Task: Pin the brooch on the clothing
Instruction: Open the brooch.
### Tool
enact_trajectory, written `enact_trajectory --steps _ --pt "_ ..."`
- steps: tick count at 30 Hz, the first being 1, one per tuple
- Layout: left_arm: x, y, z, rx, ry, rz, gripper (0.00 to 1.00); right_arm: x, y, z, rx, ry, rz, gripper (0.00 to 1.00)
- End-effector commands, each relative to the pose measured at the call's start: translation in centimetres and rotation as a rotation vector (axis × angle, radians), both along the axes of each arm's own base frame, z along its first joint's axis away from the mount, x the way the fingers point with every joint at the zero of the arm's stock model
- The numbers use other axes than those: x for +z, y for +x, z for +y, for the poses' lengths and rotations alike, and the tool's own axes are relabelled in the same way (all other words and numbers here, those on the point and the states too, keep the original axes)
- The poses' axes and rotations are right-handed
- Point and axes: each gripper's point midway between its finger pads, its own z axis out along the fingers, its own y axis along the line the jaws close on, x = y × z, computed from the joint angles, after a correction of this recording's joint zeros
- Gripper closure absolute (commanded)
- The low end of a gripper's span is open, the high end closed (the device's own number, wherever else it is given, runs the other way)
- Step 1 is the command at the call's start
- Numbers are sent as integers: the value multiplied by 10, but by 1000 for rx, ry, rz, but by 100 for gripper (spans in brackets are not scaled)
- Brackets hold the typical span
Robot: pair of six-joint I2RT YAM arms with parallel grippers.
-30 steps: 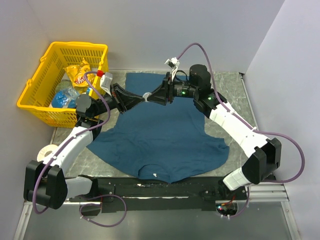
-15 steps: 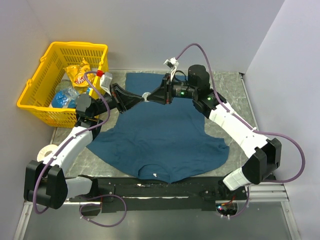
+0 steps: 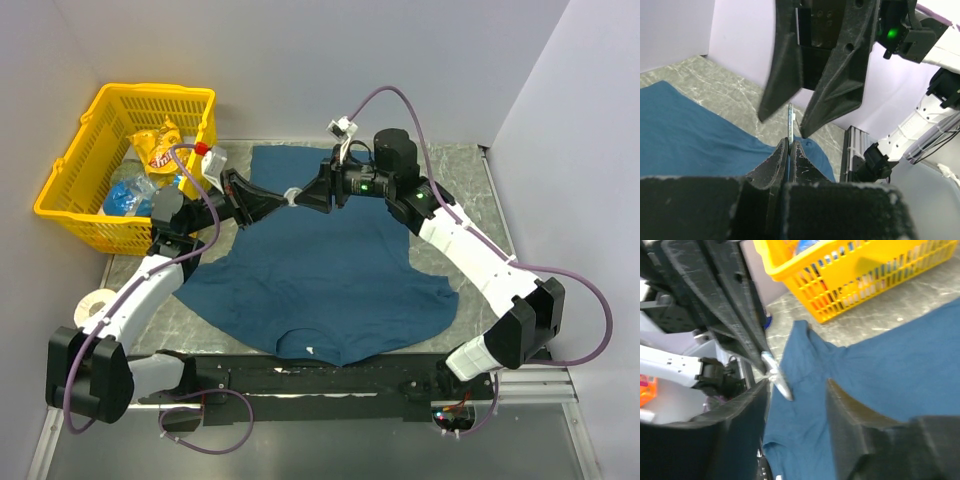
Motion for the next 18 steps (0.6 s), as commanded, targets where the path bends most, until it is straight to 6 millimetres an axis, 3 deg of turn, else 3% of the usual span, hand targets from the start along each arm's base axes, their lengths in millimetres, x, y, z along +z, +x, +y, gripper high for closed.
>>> enact_trajectory --steps 1,3,11,18 --pt "28 -7 3 21 12 -121 99 26 5 -17 -66 6 -135 32" --pt "25 -1 5 53 22 -109 99 30 3 -21 -74 8 -150 24" --pt "15 18 10 160 63 -82 99 42 1 -42 -87 78 -158 12" --pt "12 28 9 231 102 -74 99 42 0 -44 -86 84 -159 1"
